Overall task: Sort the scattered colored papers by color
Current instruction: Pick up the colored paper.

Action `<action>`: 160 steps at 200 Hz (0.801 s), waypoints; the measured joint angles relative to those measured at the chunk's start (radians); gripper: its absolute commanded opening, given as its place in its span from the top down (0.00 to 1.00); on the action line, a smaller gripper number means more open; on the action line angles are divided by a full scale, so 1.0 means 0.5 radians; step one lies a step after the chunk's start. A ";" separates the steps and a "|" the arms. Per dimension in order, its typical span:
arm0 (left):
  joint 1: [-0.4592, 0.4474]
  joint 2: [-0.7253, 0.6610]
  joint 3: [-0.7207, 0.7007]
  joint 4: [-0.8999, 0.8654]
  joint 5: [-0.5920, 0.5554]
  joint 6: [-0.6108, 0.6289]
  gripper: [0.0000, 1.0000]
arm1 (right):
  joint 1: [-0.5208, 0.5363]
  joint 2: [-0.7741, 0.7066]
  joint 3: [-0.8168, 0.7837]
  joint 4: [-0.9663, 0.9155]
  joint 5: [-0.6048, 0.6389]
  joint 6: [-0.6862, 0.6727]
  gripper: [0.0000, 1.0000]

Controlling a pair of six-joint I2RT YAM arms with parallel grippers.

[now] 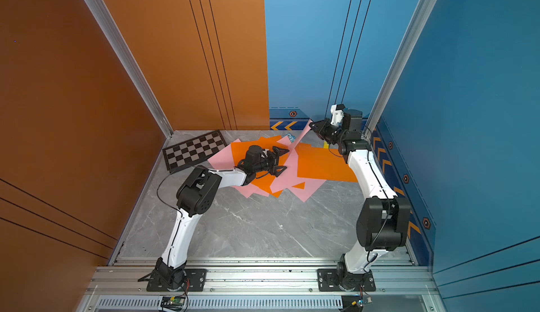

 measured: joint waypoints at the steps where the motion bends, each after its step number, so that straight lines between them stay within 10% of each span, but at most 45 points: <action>1: -0.001 0.004 0.005 0.005 0.000 -0.004 0.02 | 0.000 -0.002 -0.003 0.000 0.000 0.000 1.00; 49: -0.049 0.153 0.195 0.165 -0.002 -0.304 0.01 | -0.025 -0.089 -0.179 -0.015 0.001 0.009 1.00; 113: -0.029 0.153 0.121 0.294 -0.002 -0.453 0.55 | -0.152 -0.311 -0.446 -0.026 0.001 0.013 1.00; 160: -0.018 0.153 0.069 0.311 0.002 -0.491 0.58 | -0.192 -0.378 -0.575 -0.037 0.001 0.009 1.00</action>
